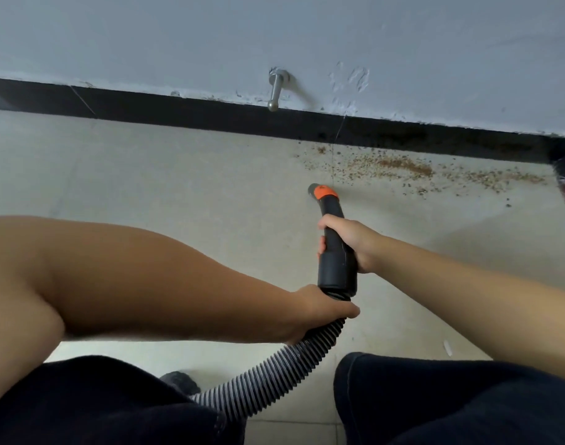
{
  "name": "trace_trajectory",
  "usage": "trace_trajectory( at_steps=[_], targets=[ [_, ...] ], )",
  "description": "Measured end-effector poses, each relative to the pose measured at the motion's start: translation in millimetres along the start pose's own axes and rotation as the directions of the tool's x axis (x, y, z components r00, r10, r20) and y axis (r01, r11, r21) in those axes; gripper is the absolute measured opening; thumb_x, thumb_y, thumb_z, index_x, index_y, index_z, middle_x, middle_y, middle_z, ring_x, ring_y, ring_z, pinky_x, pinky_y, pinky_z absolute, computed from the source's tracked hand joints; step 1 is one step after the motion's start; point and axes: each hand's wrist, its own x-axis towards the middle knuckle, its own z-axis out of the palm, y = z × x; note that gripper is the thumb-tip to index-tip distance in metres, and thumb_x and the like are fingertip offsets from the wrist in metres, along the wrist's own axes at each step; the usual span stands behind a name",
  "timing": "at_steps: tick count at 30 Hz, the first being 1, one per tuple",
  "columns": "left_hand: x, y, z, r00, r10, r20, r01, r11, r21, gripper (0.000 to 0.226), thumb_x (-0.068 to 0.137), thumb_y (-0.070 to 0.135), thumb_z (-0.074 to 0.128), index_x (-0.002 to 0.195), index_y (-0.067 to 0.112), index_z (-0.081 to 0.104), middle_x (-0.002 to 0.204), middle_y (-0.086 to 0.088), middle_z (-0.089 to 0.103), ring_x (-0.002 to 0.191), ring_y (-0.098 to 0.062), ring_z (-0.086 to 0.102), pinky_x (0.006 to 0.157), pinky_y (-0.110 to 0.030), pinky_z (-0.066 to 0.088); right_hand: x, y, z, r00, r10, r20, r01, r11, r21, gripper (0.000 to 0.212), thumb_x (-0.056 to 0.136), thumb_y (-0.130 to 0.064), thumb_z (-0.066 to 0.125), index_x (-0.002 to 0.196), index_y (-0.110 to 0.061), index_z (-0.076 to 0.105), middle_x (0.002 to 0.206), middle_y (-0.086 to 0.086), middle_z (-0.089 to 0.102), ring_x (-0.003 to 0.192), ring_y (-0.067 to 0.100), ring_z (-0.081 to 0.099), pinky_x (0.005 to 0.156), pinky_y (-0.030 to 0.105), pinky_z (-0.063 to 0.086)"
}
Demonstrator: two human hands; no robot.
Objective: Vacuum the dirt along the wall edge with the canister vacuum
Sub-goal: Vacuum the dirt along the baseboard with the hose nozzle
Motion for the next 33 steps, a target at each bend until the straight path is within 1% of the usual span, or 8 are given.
trace_trajectory(
  at_steps=[4,8,13,18,21,24,28,33],
  targets=[
    [6.1,3.5,-13.2,0.999,0.049,-0.020,-0.049,0.999,0.014,0.027,0.083,0.028,0.070,0.096,0.010,0.055,0.073,-0.005,0.057,0.055,-0.015,0.057,0.055,-0.023,0.053,7.7,-8.0,0.7,0.999,-0.011,-0.052,0.014,0.998,0.067,0.016,0.085,-0.018,0.058,0.092,-0.009,0.047,0.054,0.005,0.058,0.047,0.020,0.057,0.055,0.029,0.053],
    [16.4,14.5,-1.0,0.997,0.075,0.012,-0.076,0.993,0.088,0.027,0.084,0.028,0.069,0.098,0.010,0.055,0.072,-0.003,0.056,0.054,-0.014,0.056,0.053,-0.022,0.051,8.2,-5.9,-27.3,0.990,0.014,-0.140,0.016,0.978,0.207,0.015,0.086,-0.016,0.059,0.089,-0.011,0.045,0.051,0.006,0.056,0.041,0.019,0.055,0.056,0.031,0.052],
    [31.1,39.6,17.8,0.997,0.080,0.007,-0.081,0.988,0.131,0.034,0.085,0.029,0.069,0.107,0.007,0.054,0.075,-0.005,0.057,0.060,-0.016,0.056,0.061,-0.027,0.052,6.0,-12.4,-65.0,0.980,0.020,-0.199,0.049,0.940,0.337,0.015,0.086,-0.016,0.061,0.087,-0.011,0.047,0.052,0.005,0.055,0.041,0.019,0.054,0.051,0.029,0.053],
    [31.9,50.5,19.6,0.997,0.073,-0.036,-0.070,0.996,0.055,0.033,0.086,0.025,0.068,0.107,0.006,0.053,0.075,-0.006,0.055,0.058,-0.017,0.055,0.054,-0.025,0.051,12.1,-29.9,-61.0,0.987,0.013,-0.159,0.029,0.965,0.261,0.017,0.085,-0.015,0.061,0.093,-0.010,0.047,0.053,0.005,0.056,0.041,0.018,0.055,0.054,0.030,0.055],
    [25.7,37.1,11.3,0.997,0.055,-0.059,-0.057,0.998,-0.018,0.021,0.086,0.022,0.067,0.094,0.010,0.052,0.071,-0.005,0.053,0.054,-0.015,0.053,0.048,-0.020,0.049,18.3,-31.3,-35.1,0.997,-0.005,-0.071,0.013,0.994,0.104,0.014,0.085,-0.016,0.060,0.087,-0.007,0.049,0.053,0.006,0.057,0.042,0.019,0.055,0.054,0.030,0.054],
    [18.9,23.1,-1.8,0.994,0.054,-0.096,-0.064,0.992,-0.109,0.017,0.086,0.018,0.066,0.091,0.010,0.051,0.068,-0.005,0.051,0.051,-0.014,0.051,0.046,-0.019,0.048,26.5,-30.8,-6.0,0.999,-0.031,-0.009,0.031,1.000,-0.007,0.014,0.085,-0.016,0.060,0.088,-0.009,0.049,0.053,0.005,0.058,0.045,0.020,0.056,0.060,0.032,0.053],
    [16.1,23.9,-12.9,0.985,0.071,-0.156,-0.093,0.986,-0.137,0.017,0.087,0.016,0.065,0.092,0.009,0.051,0.067,-0.005,0.051,0.049,-0.014,0.051,0.044,-0.017,0.047,33.5,-38.6,9.0,0.999,-0.047,0.019,0.048,0.999,-0.013,0.016,0.084,-0.016,0.061,0.091,-0.010,0.049,0.054,0.005,0.060,0.047,0.020,0.057,0.066,0.034,0.053],
    [24.1,37.1,-4.2,0.988,0.100,-0.118,-0.104,0.994,-0.032,0.025,0.086,0.020,0.067,0.102,0.007,0.053,0.070,-0.005,0.053,0.051,-0.014,0.053,0.044,-0.017,0.048,29.5,-38.3,-21.2,0.996,-0.041,-0.078,0.047,0.996,0.077,0.016,0.083,-0.016,0.063,0.090,-0.009,0.050,0.053,0.005,0.060,0.046,0.019,0.057,0.069,0.037,0.052]
  ],
)
